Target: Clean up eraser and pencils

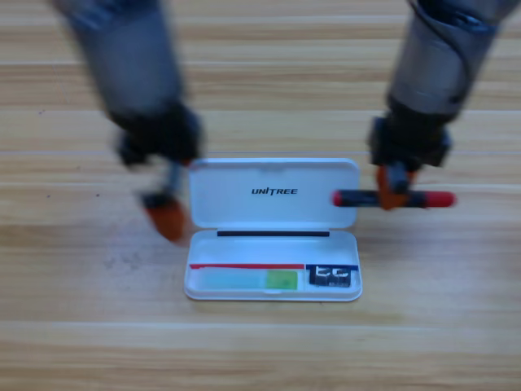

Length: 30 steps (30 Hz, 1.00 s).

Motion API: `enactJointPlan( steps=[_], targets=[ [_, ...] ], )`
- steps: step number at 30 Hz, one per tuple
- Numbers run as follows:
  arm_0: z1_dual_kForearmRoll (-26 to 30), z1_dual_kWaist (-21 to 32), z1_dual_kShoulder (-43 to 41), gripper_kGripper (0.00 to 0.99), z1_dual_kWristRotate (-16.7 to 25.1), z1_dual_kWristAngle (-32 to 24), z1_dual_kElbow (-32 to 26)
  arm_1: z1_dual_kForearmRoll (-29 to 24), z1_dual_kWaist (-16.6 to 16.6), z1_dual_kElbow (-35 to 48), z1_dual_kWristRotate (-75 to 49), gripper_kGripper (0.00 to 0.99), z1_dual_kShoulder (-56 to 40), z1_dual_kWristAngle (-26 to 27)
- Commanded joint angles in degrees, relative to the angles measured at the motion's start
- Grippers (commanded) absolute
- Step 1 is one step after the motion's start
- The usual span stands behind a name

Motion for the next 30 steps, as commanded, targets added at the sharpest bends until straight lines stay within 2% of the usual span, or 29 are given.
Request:
enactJointPlan(
  steps=[1, 5, 12, 30],
  targets=[
    [0.46, 17.03, -8.86, 0.99, 6.7, -0.14, 6.62, 3.41, 6.91, -9.52, 2.62, 0.0, 12.08, 0.11],
    [0.02, 20.37, -9.03, 0.99, 8.9, -0.32, 9.61, 3.67, 7.88, -15.41, 4.11, 0.0, 16.39, 0.02],
    [-1.74, 20.55, -9.3, 0.99, 9.69, -1.46, 13.48, 4.11, 9.02, -20.16, 5.34, 0.0, 19.64, -0.07],
    [-4.73, 20.55, -8.86, 0.99, 10.04, -1.99, 16.56, 4.11, 8.85, -21.21, 6.92, 0.011, 21.84, 0.02]
  ],
)
